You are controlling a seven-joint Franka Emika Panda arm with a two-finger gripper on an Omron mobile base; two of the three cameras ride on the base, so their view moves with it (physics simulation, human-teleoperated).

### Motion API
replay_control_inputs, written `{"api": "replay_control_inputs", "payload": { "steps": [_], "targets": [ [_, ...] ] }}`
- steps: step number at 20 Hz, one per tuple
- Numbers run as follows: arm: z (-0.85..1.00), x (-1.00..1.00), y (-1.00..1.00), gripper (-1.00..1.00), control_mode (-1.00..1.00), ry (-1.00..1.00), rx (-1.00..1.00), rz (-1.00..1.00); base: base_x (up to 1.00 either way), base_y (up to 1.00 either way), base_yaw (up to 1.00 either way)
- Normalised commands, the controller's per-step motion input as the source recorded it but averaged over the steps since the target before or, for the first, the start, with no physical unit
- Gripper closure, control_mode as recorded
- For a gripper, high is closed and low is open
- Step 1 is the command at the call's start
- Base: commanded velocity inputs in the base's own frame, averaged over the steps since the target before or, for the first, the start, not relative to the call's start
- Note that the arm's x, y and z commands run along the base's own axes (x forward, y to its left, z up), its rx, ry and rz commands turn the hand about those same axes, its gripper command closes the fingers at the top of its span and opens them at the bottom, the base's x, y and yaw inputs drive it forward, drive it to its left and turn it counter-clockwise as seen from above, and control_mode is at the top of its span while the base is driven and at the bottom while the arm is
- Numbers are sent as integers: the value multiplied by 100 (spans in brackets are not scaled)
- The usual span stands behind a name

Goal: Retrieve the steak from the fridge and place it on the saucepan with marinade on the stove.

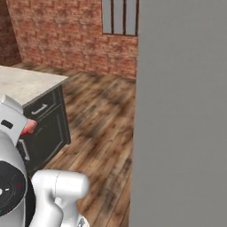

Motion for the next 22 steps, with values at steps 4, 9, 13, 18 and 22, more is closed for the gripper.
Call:
{"api": "replay_control_inputs", "payload": {
  "steps": [4,9,13,18,22],
  "targets": [
    [0,0,0,100,100,0,0,0,0,0,38],
    [0,0,0,100,100,0,0,0,0,0,39],
    [0,0,0,100,100,0,0,0,0,0,39],
    [0,0,0,100,100,0,0,0,0,0,39],
    [0,0,0,100,100,0,0,0,0,0,39]
  ]
}}
